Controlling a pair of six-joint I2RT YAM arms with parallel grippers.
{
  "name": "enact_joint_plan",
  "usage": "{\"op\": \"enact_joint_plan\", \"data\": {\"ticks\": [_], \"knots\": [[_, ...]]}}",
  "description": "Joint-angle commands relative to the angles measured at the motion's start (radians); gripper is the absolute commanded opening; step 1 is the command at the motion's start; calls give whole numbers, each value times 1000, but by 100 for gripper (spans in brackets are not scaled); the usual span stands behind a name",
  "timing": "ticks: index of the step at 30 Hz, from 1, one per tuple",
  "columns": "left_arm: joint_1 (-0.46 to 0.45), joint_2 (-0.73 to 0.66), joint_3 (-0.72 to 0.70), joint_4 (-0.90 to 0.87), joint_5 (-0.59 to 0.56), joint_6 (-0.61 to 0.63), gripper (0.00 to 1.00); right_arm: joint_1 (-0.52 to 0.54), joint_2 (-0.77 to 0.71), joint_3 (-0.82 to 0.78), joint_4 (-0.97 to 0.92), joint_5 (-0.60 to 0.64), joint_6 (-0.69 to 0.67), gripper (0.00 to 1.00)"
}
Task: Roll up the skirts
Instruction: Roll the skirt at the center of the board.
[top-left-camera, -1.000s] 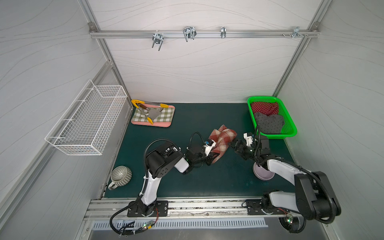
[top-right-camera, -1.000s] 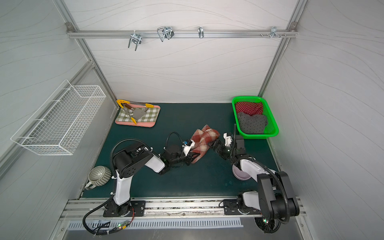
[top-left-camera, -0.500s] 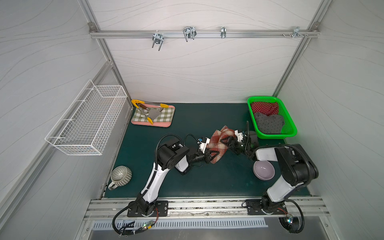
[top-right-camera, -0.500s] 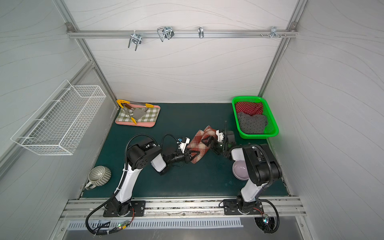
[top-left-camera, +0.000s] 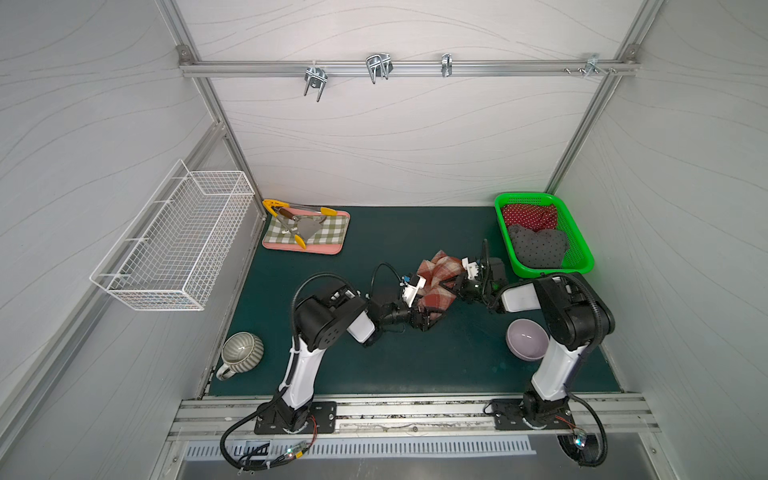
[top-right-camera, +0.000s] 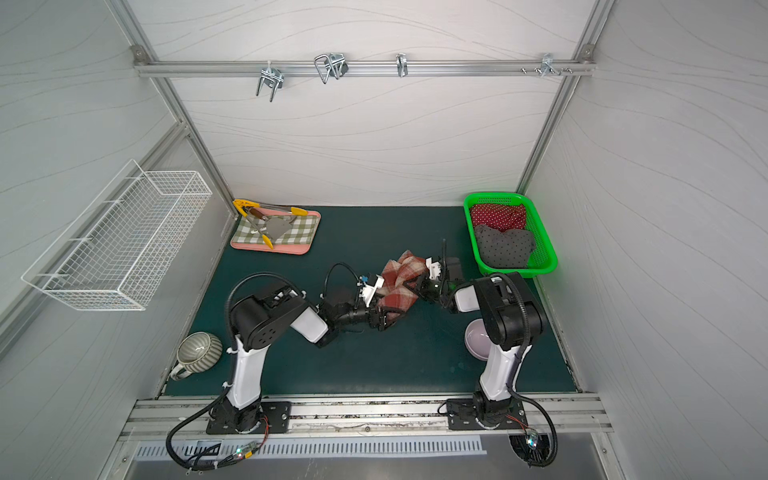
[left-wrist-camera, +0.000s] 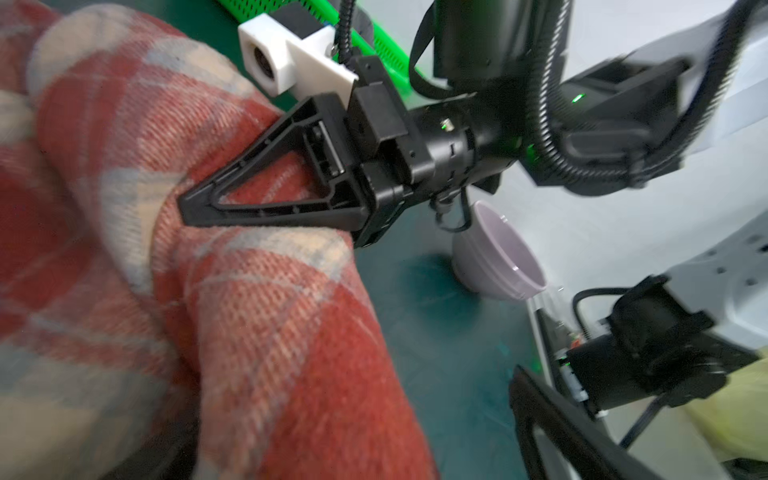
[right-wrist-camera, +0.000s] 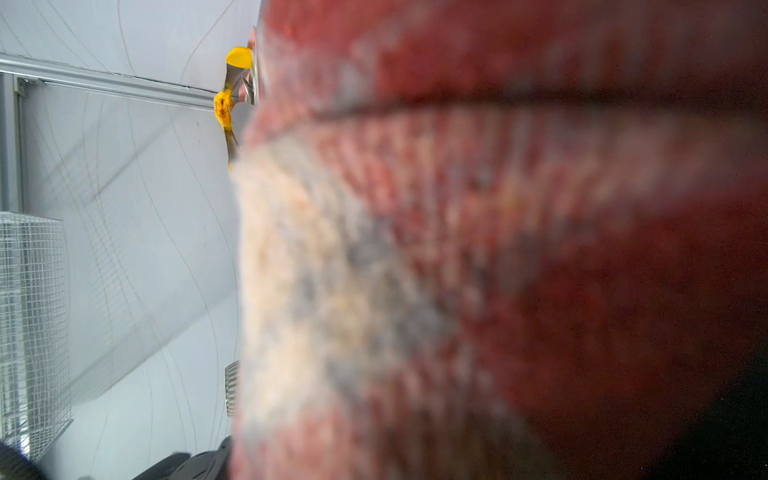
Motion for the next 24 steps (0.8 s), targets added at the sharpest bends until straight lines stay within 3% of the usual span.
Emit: {"op": "enact_joint_plan", "data": {"ticks": [1,5,7,11,14,18,24], "knots": [[-39,-171,29,-409,-221,327,98,3,-56,-8,-193,90,-54,0],[-100,-333,18,-515,-527,567,98,1,-122,-2,-305,113,-79,0],[-132,-398,9,-527,-587,659,98,2,-150,-12,-332,118,-83,0],[-241,-445,19,-602,-601,860,98,0,-178,-33,-346,112,-82,0],[-342,-393,45,-666,-626,993,99,1,-187,-46,-342,109,-74,0],[-436,-246,105,-654,-735,1060,98,1,-182,-64,-311,93,-52,0],[-459,-93,133,-553,-829,1077,98,-2,-196,-82,-306,76,-53,0]]}}
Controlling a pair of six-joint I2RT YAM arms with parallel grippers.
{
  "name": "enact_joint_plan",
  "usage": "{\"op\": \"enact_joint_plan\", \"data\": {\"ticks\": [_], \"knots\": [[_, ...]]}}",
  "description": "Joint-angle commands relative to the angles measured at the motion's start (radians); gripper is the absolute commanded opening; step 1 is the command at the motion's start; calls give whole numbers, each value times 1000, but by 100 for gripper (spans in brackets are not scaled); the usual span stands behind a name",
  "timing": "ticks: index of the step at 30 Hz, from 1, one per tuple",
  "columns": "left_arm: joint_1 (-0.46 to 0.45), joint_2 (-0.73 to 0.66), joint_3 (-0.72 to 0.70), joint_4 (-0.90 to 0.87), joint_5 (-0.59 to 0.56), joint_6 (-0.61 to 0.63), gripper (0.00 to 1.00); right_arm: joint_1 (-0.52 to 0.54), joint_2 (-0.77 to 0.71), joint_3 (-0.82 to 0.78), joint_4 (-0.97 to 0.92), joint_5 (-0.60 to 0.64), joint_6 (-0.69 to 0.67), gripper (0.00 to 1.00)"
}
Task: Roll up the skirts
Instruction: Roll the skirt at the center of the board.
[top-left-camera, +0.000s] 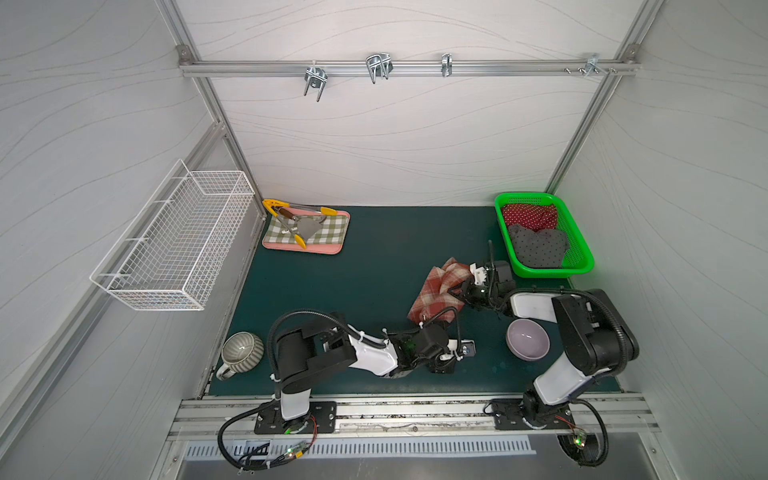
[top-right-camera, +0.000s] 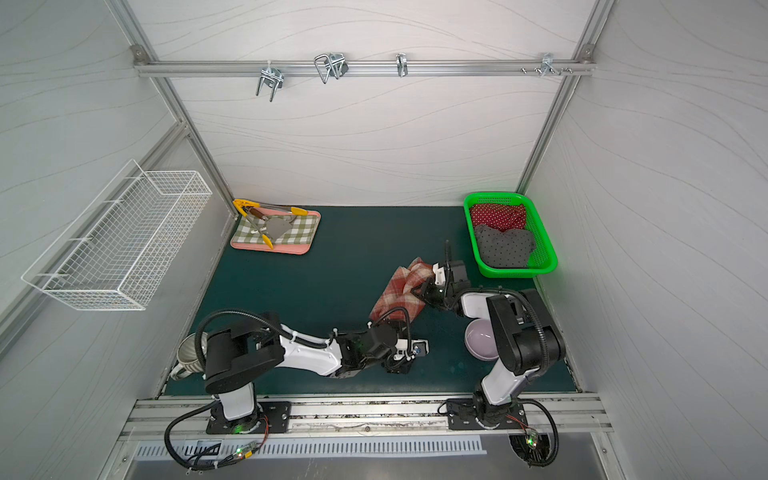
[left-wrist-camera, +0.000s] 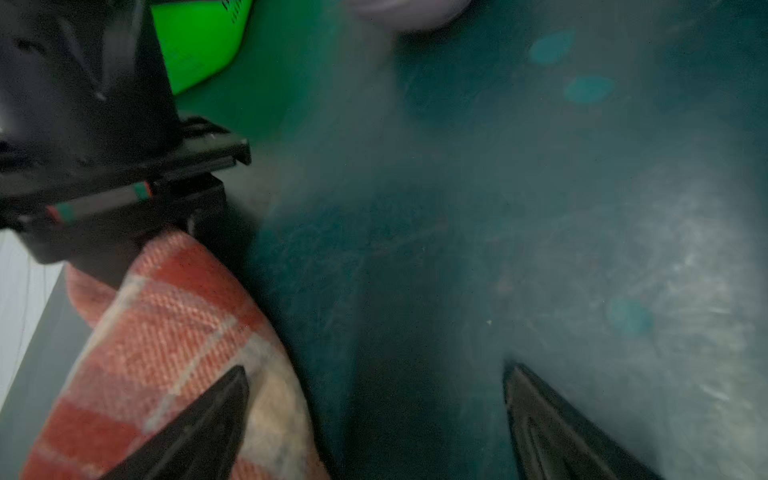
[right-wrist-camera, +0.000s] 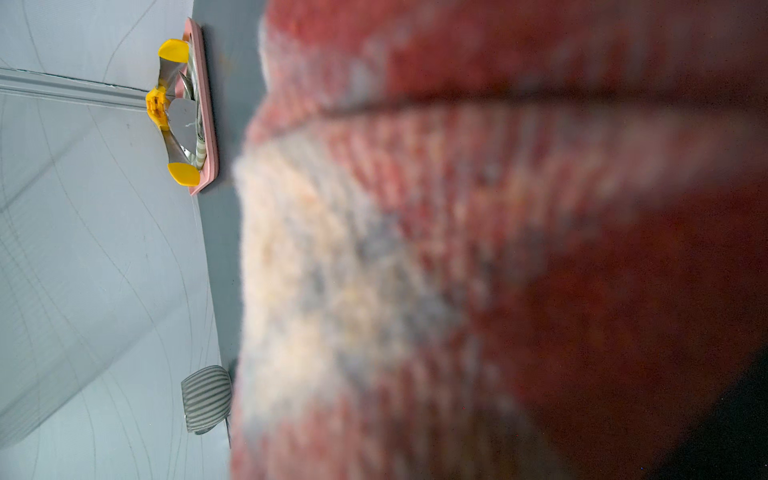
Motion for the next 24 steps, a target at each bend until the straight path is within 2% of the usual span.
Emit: {"op": "enact_joint_plan", "data": {"ticks": [1,11,15,20,24], "knots": [[10,64,13,80,-119,64,98,-7,-22,-34,-54,-17,2,0],[20,134,-43,354,-349,108,98,-37,-14,-72,-13,-64,18,0],[24,182,-25,388,-418,148,98,-39,1,-75,2,-74,21,0],[37,229,-19,420,-474,129,98,-40,3,-77,2,-77,16,0],[39,283,-7,517,-597,166,98,-47,9,-78,-1,-81,11,0]]}}
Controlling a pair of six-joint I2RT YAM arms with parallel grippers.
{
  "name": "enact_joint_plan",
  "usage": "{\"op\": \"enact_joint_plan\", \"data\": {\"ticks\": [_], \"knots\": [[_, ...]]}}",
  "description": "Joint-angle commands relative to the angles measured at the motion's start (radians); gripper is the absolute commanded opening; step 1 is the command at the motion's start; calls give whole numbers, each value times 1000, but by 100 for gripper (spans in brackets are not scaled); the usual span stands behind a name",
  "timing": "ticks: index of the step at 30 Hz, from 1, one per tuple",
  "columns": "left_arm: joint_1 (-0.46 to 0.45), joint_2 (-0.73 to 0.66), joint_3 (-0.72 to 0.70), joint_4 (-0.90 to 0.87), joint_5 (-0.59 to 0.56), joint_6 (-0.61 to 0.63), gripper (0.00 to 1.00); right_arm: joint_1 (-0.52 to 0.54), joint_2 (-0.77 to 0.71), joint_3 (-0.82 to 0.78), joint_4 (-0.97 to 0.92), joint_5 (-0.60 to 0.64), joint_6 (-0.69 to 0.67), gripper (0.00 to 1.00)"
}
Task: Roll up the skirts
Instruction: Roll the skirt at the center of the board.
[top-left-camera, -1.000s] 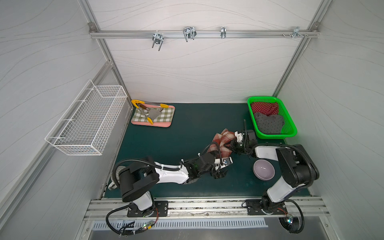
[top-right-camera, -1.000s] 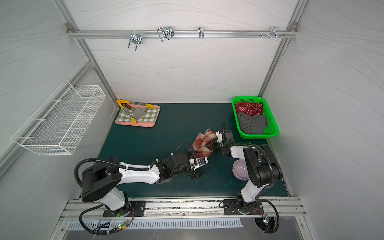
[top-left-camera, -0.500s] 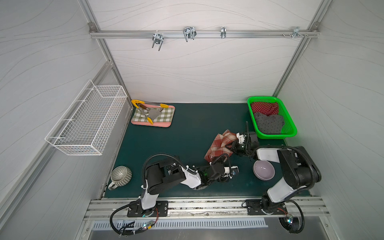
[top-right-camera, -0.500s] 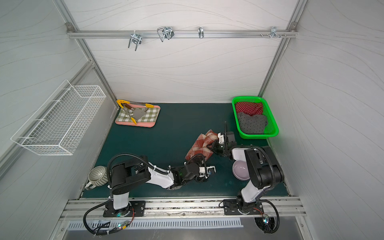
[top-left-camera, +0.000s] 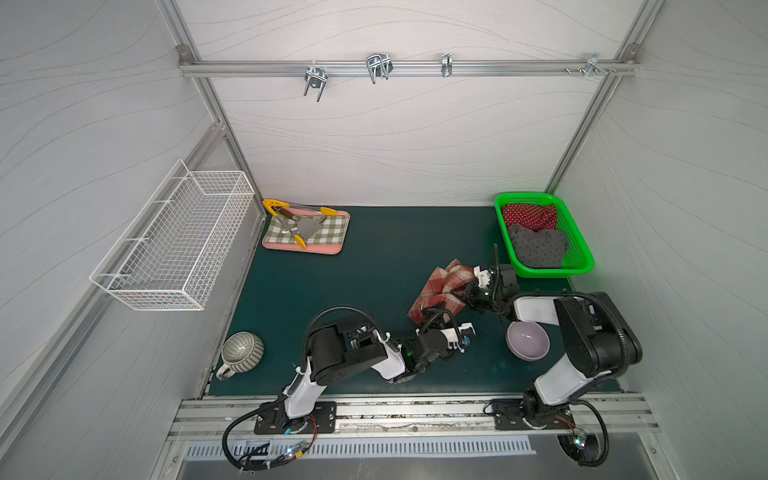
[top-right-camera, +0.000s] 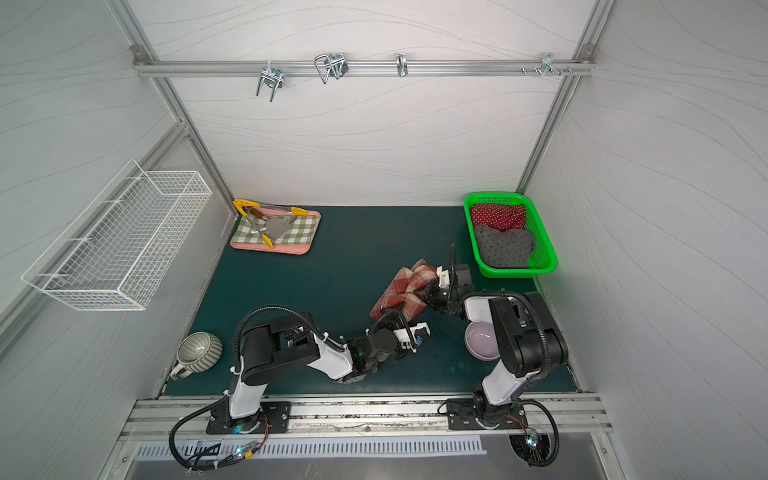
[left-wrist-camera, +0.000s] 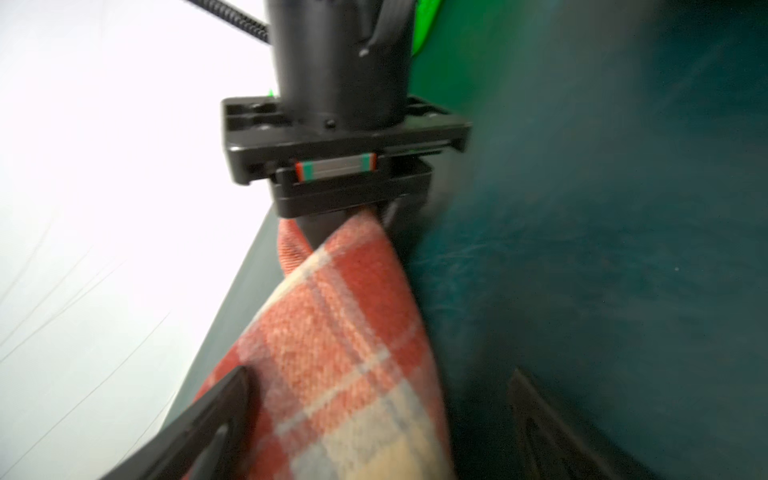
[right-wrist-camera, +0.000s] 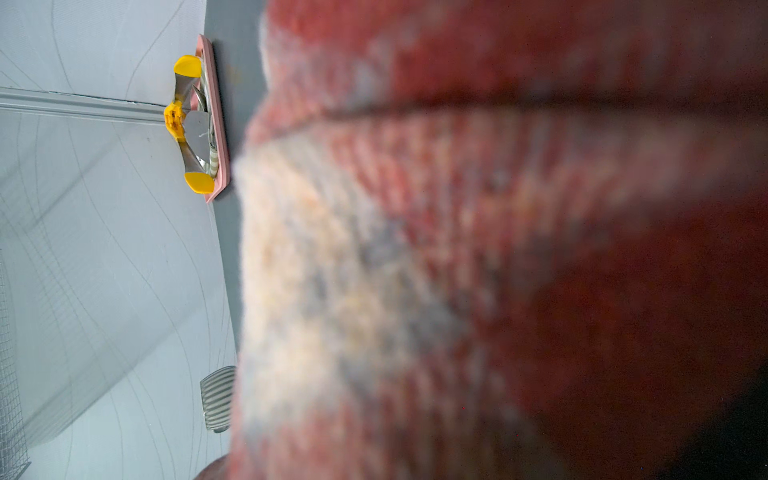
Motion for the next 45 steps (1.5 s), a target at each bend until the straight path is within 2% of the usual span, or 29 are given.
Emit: {"op": "enact_joint_plan", "data": {"ticks": [1,4,12,14,15,16,18,19,20,24,26,28,31,32,33,34,37,38,40,45], "knots": [[42,81,-13,78,-200,59,98,-9,25,-29,-54,-45,-20,0],[42,70,-49,192,-214,75,98,-14,30,-29,-53,-50,-22,0],[53,90,-31,44,-151,-6,98,-15,30,-18,-56,-56,-21,0],[53,92,-38,27,-124,-30,94,-15,28,-15,-62,-58,-24,0],[53,86,-37,-1,-107,-47,89,-15,26,-14,-65,-56,-24,0],[53,78,-35,-37,-84,-64,72,-15,26,-13,-70,-56,-28,0],[53,65,-30,-80,-51,-90,26,-18,26,-10,-75,-62,-32,0],[53,62,-28,-93,-40,-97,10,-18,26,-10,-77,-64,-34,0],[53,59,-27,-101,-31,-104,0,-22,22,-12,-78,-66,-35,0],[75,17,-43,-154,57,-195,0,-41,-19,-29,-100,-72,-50,0],[115,-36,-64,-207,165,-328,0,-53,-58,-38,-121,-66,-66,0],[183,-97,-99,-222,323,-498,0,-61,-109,-50,-136,-50,-84,0],[236,-119,-107,-239,494,-640,0,-65,-185,-81,-100,-40,-82,27],[244,-116,-104,-243,540,-675,0,-67,-203,-93,-76,-45,-76,39],[256,-109,-99,-241,595,-721,0,-67,-221,-110,-34,-58,-68,61],[275,-94,-95,-231,657,-779,0,-66,-238,-121,0,-67,-59,74],[322,-28,-114,-97,778,-962,0,-66,-271,-132,21,-78,-51,93],[337,-2,-113,-63,811,-1017,0,-66,-280,-134,17,-76,-49,99],[365,63,-110,18,880,-1120,0,-66,-301,-139,-2,-69,-49,99],[399,197,-86,127,953,-1298,0,-57,-321,-128,-69,-43,-22,99]]}}
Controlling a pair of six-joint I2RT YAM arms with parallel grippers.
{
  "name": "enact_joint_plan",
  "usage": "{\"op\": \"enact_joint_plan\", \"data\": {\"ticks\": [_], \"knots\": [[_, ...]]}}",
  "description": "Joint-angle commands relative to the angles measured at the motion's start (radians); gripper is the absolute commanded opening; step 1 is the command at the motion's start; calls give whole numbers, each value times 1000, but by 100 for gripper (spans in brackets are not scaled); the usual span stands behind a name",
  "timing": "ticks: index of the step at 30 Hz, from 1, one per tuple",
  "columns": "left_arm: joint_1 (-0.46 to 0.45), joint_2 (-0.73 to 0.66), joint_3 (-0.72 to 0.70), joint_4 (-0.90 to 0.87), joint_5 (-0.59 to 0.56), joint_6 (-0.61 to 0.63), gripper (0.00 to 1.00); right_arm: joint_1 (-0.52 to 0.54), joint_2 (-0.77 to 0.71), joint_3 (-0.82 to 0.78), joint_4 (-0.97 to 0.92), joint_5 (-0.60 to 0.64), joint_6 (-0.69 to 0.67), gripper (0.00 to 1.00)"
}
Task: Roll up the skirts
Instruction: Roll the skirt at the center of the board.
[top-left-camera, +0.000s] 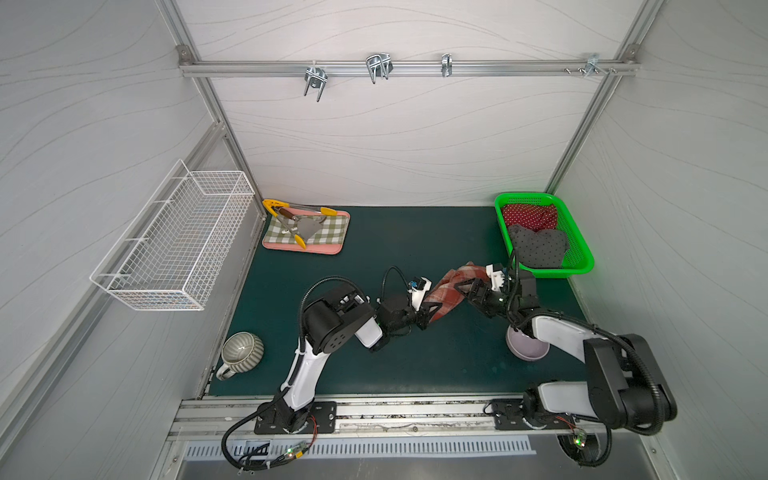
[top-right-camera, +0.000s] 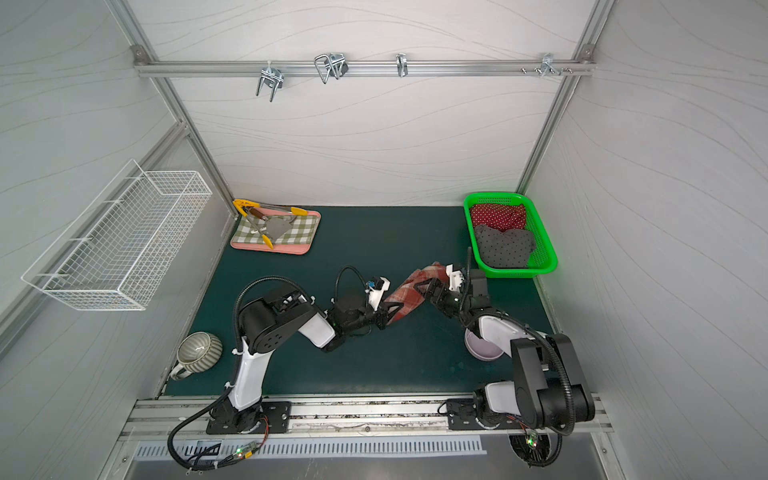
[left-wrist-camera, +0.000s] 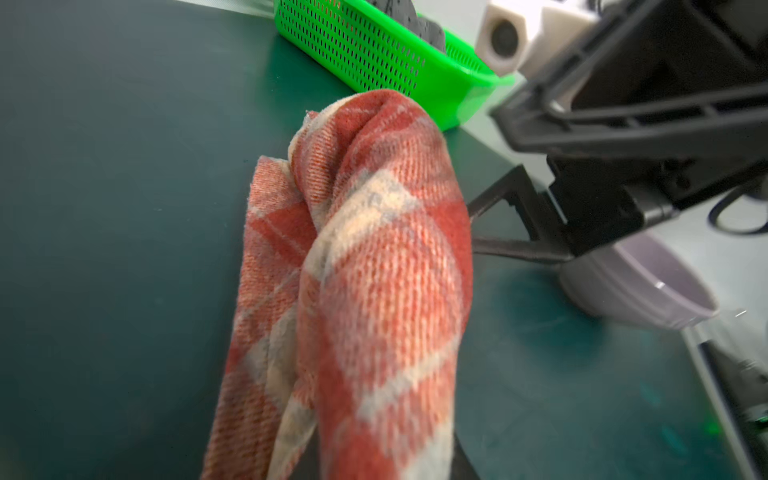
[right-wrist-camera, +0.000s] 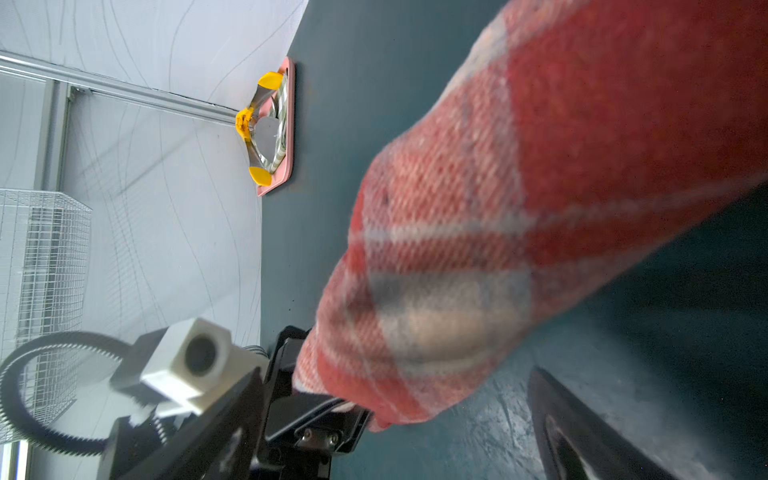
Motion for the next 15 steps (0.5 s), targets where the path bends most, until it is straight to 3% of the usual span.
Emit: {"op": "enact_joint_plan", "data": {"ticks": [1,5,12,15], "knots": [[18,148,-10,-74,101,-236,0,15,-17,12,-74,29,20,99],[35,227,-8,37,118,-321,0,70,19,81,-211,138,21,99],[18,191,-2,-92,92,-256,0,118,139,188,-237,232,96,99],[9,188,6,-125,77,-244,0,155,179,221,-259,338,178,99]]}}
